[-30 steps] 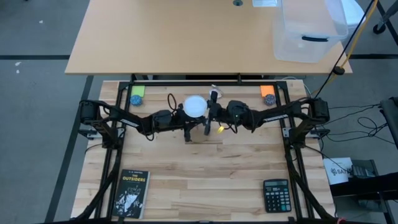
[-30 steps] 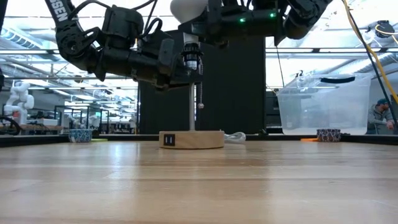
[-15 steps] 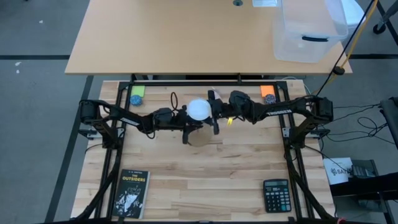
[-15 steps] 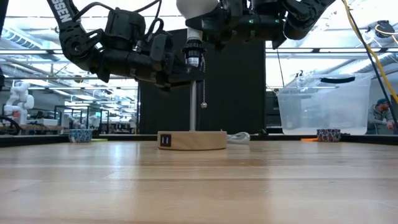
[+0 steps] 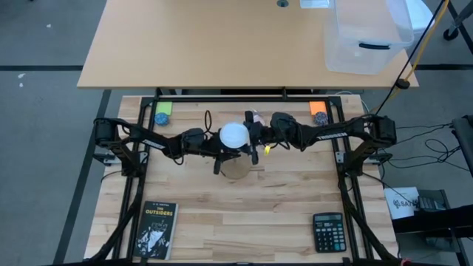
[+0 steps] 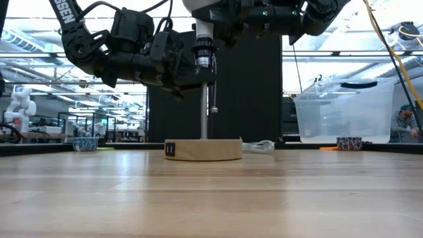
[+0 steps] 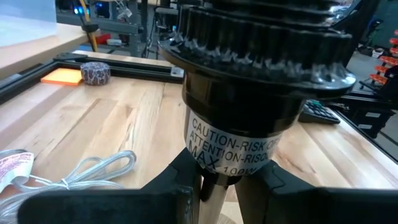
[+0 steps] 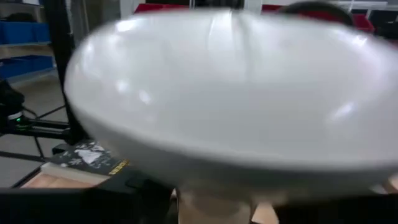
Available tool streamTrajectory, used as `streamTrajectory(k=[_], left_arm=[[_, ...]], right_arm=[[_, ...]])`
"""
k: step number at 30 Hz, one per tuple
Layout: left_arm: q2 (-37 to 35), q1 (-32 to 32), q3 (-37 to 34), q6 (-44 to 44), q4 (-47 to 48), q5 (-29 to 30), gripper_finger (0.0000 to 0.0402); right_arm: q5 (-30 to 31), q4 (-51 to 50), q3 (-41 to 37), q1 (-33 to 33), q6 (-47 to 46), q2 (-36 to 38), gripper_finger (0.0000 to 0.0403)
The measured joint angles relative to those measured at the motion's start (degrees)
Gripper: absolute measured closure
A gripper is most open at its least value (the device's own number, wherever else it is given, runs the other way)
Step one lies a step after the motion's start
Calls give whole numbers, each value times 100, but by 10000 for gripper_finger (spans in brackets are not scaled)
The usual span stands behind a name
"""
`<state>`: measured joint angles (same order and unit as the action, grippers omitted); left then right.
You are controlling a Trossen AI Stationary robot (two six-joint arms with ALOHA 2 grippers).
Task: Screw lightbulb
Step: Remove the lightbulb from the lamp
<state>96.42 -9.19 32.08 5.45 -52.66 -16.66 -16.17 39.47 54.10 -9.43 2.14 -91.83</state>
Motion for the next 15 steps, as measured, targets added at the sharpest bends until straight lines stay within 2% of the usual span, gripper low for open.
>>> streamTrajectory(k=[6, 9, 15], left_arm=[[0, 4, 2, 28, 0, 148, 333], [0, 25, 2, 32, 2, 176, 333], [0, 33, 4, 70, 6, 344, 333]], right_arm=[[155, -179, 16, 126, -3, 71, 136], [416, -519, 16, 137, 27, 237, 133], [534, -916, 12, 178, 79, 413, 139]])
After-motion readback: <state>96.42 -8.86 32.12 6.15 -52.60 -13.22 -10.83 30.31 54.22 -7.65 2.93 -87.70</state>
